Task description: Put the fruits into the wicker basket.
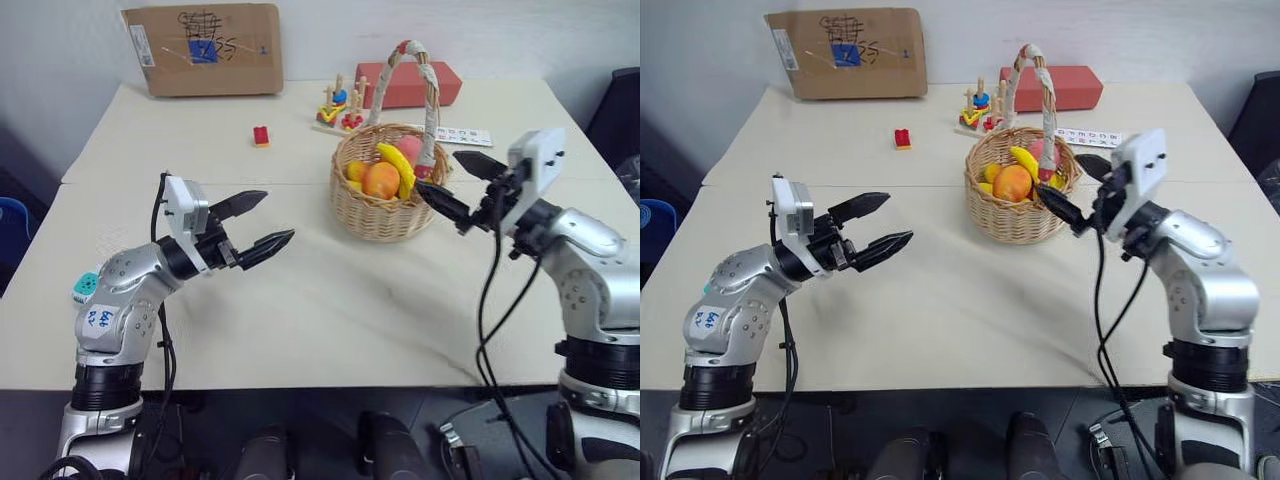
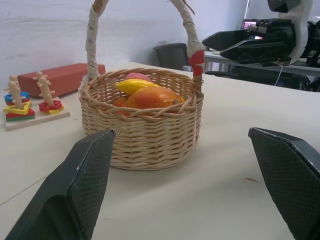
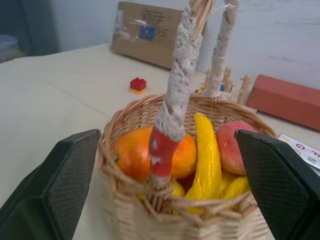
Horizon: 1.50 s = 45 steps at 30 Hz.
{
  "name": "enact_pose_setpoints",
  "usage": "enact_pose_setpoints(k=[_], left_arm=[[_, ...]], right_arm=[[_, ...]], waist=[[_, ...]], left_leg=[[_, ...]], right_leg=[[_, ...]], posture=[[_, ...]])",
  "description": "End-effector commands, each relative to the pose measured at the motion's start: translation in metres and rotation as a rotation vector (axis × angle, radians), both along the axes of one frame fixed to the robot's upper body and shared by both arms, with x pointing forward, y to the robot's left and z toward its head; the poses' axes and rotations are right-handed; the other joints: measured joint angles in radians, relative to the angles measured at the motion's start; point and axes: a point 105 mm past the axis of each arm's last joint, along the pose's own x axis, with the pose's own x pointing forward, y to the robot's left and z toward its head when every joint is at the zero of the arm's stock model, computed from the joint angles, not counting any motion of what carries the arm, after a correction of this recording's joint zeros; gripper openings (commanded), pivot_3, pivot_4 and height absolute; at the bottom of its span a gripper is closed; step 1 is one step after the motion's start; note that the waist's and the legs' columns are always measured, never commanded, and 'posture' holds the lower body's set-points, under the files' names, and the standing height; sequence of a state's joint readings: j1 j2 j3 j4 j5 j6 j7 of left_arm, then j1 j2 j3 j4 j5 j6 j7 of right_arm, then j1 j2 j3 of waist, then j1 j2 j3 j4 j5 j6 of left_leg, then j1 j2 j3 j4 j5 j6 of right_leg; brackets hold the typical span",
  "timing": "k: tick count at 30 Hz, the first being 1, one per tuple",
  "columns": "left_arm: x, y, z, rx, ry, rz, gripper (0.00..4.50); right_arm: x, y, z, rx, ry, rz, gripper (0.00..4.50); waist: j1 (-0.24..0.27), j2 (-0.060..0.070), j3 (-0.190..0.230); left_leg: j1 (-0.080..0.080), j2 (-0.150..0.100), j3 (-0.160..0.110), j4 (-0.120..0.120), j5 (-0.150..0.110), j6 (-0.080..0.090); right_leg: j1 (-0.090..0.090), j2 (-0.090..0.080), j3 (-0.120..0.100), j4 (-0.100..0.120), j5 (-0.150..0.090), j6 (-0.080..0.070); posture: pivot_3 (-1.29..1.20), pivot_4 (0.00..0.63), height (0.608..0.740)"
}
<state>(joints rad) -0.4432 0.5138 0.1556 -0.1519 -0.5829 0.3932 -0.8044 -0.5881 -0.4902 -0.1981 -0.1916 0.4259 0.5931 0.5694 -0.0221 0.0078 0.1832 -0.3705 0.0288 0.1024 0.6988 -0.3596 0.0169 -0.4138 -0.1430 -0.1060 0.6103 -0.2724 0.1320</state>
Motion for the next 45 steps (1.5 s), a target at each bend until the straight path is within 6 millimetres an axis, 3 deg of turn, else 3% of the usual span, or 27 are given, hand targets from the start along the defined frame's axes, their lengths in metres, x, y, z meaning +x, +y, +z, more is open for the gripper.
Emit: enact_pose_setpoints(k=[1,4,9,14,16,17,20,23,29,35,40,45], left_arm=[[-0.003,-0.003,0.009,0.014,-0.041,-0.015,4.5],[-0.005,-0.001,0.008,0.02,-0.042,-0.009,4.5],[-0.008,-0.001,0.007,0.017,-0.04,0.0,4.5],[-0.009,-0.002,0.005,0.012,-0.033,-0.002,4.5],[-0.008,-0.003,0.005,0.008,-0.03,-0.006,4.5],[-0.008,-0.003,0.004,0.007,-0.03,-0.007,4.5],[-0.006,-0.004,0.003,0.003,-0.025,-0.017,4.5],[-0.004,-0.005,0.002,-0.002,-0.023,-0.023,4.5],[-0.002,-0.008,0.002,-0.01,-0.025,-0.041,4.5],[-0.003,-0.006,0.004,-0.001,-0.031,-0.046,4.5],[-0.004,-0.001,0.008,0.015,-0.039,-0.032,4.5],[-0.006,0.007,0.005,0.035,-0.023,-0.019,4.5]], right_arm=[[0.0,0.018,0.007,0.023,-0.035,-0.002,4.47],[0.01,0.019,0.002,0.017,-0.031,-0.039,3.85],[0.02,0.005,0.009,0.05,-0.067,-0.101,2.2],[0.005,-0.011,0.021,0.066,-0.131,-0.07,0.46],[-0.004,-0.033,0.025,0.07,-0.139,-0.108,0.21],[-0.006,-0.038,0.025,0.072,-0.137,-0.12,0.21],[-0.019,-0.091,0.037,0.076,-0.157,-0.273,0.21],[-0.03,-0.131,0.042,0.049,-0.157,-0.391,0.21],[-0.048,-0.208,0.027,0.049,-0.079,-0.543,0.21],[-0.041,-0.249,0.004,0.148,0.025,-0.588,0.21],[-0.041,-0.261,-0.001,0.148,0.035,-0.578,1.81],[-0.059,-0.266,0.011,0.119,0.005,-0.561,3.5]], waist=[[0.0,0.0,0.0],[-0.003,0.0,0.0],[-0.004,0.0,0.0],[-0.003,0.0,0.0],[0.007,0.0,0.0],[0.011,0.0,0.0],[0.021,-0.001,0.0],[0.029,-0.001,0.001],[0.023,-0.002,0.001],[0.003,-0.001,0.001],[-0.002,-0.002,0.001],[0.006,-0.001,0.001]], left_leg=[[-0.001,0.0,0.0,0.0,0.0,0.0],[-0.001,0.0,0.001,-0.001,0.0,0.0],[-0.001,0.0,0.003,0.0,0.0,0.0],[-0.001,0.001,0.002,-0.001,0.0,0.0],[-0.002,0.0,0.002,-0.001,0.0,0.0],[-0.002,0.0,0.003,-0.001,-0.001,0.001],[-0.002,0.0,0.004,-0.001,-0.001,0.001],[-0.003,0.0,0.006,0.0,-0.001,0.001],[-0.001,0.0,0.008,0.0,-0.001,0.001],[0.003,0.001,0.012,-0.001,0.0,0.002],[0.002,0.002,0.012,-0.001,0.0,0.002],[0.001,0.001,0.012,-0.001,0.0,0.002]], right_leg=[[0.0,0.0,0.0,0.0,0.0,0.0],[-0.001,0.001,-0.001,-0.001,0.0,0.0],[0.0,0.001,-0.001,-0.002,0.0,0.0],[0.0,0.001,-0.001,-0.001,0.0,0.0],[0.0,0.001,-0.001,-0.002,0.0,0.0],[0.0,0.001,-0.001,-0.002,0.0,0.0],[0.0,0.001,-0.001,-0.004,0.0,0.0],[0.0,0.001,-0.001,-0.004,0.0,0.0],[0.001,0.002,-0.001,-0.005,0.0,0.0],[0.002,0.002,0.002,-0.004,0.0,0.001],[0.002,0.002,0.002,-0.005,0.0,0.001],[0.002,0.002,0.002,-0.006,0.0,0.001]], posture=[[0.0,0.15,0.74],[0.0,0.15,0.74],[0.0,0.15,0.74],[0.0,0.15,0.74],[0.0,0.15,0.74],[0.0,0.15,0.74],[0.0,0.15,0.74],[0.0,0.15,0.74],[0.0,0.15,0.74],[0.0,0.15,0.74],[0.0,0.15,0.74],[0.0,0.15,0.74]])
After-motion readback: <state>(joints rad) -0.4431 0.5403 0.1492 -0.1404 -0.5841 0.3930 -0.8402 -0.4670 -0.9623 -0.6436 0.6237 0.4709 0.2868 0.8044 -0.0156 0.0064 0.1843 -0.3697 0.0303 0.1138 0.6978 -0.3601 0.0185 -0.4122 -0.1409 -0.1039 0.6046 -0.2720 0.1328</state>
